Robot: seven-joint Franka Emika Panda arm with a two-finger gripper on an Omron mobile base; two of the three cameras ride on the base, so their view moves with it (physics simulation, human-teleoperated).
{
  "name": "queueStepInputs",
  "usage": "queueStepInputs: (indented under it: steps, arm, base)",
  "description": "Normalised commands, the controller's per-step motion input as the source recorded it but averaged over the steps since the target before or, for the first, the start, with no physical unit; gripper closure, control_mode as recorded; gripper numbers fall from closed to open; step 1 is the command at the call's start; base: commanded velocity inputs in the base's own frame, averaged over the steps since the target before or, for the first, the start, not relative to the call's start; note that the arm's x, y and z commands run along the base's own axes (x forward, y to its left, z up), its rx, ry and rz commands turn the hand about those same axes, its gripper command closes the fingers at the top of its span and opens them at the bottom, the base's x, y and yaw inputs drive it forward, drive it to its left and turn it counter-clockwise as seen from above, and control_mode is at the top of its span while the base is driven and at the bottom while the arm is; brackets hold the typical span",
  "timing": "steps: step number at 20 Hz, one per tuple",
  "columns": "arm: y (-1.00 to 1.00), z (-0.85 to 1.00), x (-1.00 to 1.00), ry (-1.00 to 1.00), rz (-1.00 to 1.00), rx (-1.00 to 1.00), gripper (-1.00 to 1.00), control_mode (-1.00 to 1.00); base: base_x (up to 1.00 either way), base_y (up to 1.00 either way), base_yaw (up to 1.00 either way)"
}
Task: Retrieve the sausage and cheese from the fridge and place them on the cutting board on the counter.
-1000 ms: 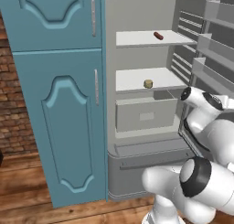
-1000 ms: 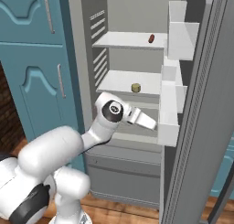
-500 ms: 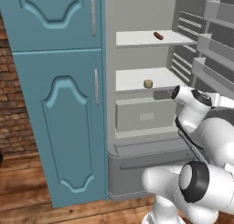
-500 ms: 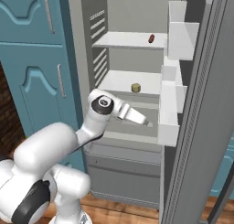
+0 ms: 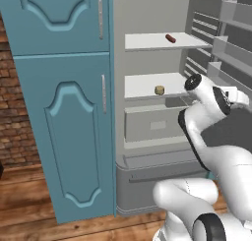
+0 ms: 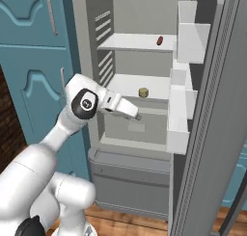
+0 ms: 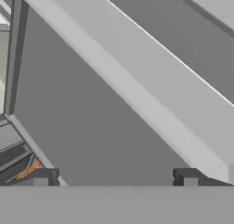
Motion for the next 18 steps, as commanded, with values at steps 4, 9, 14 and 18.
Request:
queueStepInputs:
  steps: [4,9,14,18]
  arm:
    - [0.51,0.23,0.0,0.0,0.32,0.55,-1.0,-1.0]
    - [0.63,0.02,0.0,-0.07,0.36,0.41,-1.0,-1.0]
    - [0.77,-0.01,-0.06,-0.18,0.36,0.27,-1.0,-1.0]
    - [0.97,-0.05,-0.29,-0.33,0.38,0.03,-1.0,-1.0]
  base:
    - [0.0,0.0,0.0]
    - [0.0,0.0,0.0]
    - [0.0,0.0,0.0]
    - [0.0,0.0,0.0]
